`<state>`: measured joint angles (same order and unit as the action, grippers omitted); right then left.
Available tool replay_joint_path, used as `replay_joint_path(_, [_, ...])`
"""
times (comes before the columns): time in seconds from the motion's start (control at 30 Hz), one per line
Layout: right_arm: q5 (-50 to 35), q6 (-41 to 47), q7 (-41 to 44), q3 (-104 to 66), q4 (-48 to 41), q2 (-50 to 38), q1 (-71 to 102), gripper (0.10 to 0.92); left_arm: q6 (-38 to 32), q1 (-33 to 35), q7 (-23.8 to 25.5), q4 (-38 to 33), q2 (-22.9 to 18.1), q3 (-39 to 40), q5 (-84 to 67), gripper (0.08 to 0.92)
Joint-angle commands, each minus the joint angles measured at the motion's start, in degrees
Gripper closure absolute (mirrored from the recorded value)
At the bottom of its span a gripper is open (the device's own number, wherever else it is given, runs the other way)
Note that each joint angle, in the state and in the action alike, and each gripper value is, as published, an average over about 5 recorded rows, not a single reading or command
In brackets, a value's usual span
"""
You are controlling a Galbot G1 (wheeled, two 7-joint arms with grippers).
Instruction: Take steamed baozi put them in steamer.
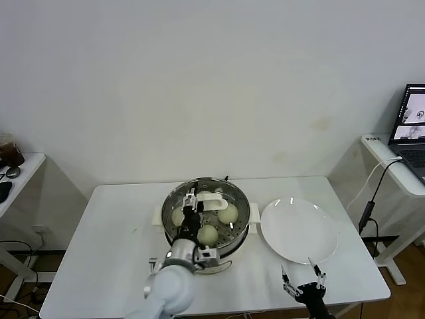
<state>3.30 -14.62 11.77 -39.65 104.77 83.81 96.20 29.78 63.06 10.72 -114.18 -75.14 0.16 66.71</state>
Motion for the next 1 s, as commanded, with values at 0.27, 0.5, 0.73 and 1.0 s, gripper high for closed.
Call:
replay_joint_path(0.27, [-3.8, 0.2, -0.1, 0.3, 1.7, -4.4, 1.2, 0.203, -40.8, 38.9, -22.3, -17.0, -1.5, -28.9, -64.9, 0.182])
replay_joint_path(0.5, [-7.0, 1.8, -0.4, 1.5, 2.5, -6.0, 2.4, 0.203, -39.4, 51.8, -21.4, -17.4, 0.4, -35.4, -81.8, 0.177])
replay_joint_path(0.73, [-10.9, 3.3, -1.4, 3.3, 4.1, -7.2, 4.6, 0.203, -42.6, 53.8, -19.5, -9.9, -2.1, -34.3, -84.3, 0.177])
replay_joint_path(1.0, [-11.5, 3.5, -1.5, 3.7, 5.3, -7.0, 5.4, 0.203, -43.8, 50.8, -16.4, -7.1, -2.6, -36.5, -82.2, 0.177])
